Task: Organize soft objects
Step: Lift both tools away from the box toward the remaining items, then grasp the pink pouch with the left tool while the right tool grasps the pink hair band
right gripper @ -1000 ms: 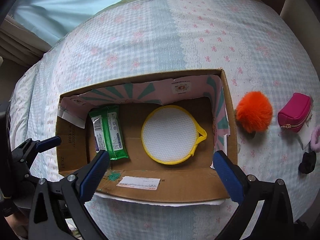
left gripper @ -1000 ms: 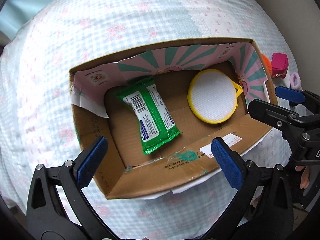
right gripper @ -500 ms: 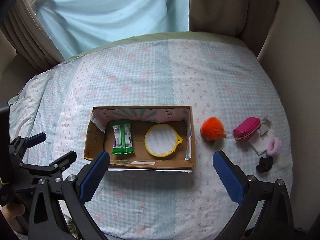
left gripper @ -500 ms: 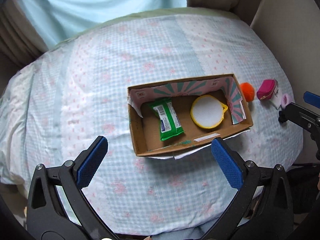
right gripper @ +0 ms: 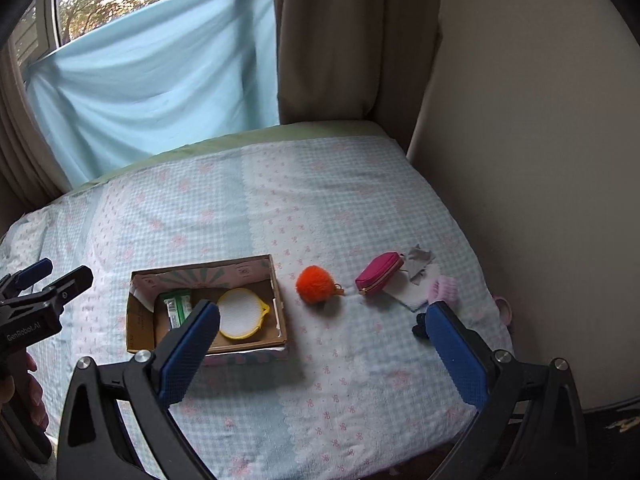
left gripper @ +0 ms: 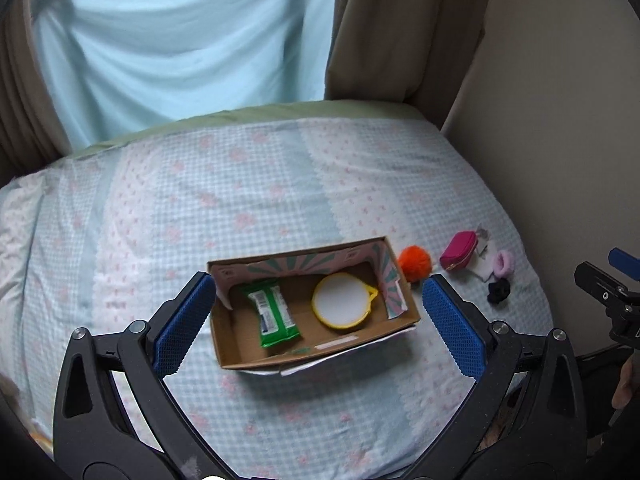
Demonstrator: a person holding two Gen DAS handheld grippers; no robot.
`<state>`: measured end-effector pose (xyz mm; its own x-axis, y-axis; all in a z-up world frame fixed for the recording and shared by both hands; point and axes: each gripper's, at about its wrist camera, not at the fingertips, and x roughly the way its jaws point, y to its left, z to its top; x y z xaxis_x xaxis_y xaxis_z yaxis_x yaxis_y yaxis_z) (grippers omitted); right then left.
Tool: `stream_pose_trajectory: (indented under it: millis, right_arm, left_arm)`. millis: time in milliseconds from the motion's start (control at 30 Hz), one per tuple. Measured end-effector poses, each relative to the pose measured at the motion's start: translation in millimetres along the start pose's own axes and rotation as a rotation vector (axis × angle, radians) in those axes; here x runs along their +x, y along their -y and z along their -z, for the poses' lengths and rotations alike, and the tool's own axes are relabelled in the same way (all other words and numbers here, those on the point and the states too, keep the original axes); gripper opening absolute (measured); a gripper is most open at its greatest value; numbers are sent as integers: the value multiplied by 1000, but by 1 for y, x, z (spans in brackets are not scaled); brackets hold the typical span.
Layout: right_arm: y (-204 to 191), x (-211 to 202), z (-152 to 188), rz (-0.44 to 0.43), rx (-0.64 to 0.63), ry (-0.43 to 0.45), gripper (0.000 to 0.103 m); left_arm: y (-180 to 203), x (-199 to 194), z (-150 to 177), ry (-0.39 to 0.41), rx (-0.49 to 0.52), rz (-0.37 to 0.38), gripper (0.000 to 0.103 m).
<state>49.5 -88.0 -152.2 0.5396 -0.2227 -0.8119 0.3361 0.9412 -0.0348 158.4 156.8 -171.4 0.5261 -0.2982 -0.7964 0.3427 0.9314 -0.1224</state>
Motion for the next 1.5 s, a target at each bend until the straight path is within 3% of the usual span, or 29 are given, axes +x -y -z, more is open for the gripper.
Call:
stream_pose_trajectory:
  millis: [233,533,767,933,1133,1333,1500]
  right_arm:
    - [72,4,-4,28,108,37,103]
    - [174,55,-15,-43,163,27,103]
    - [237,114,-20,-26,259,-37,103]
    - [266,164,-13,-4,322,-81,103]
    - [289,226,2,19,379,-158,103]
    - [300,280,23,18,416,-213,103]
    - [302,318,41,30,433,-248,103]
  left_arm:
    - [66,20,-26,25,78,42,103]
    - [178,79,-58,-12,156,110,103]
    - [261,151,-82,-104,304,166,103]
    - [309,212,-78,-195,441,221,103]
    - [337,291,-56,-325,565,299,103]
    - [348,369,-32,-463,610,382,102]
    - [350,417,-16,-517,668,402,102]
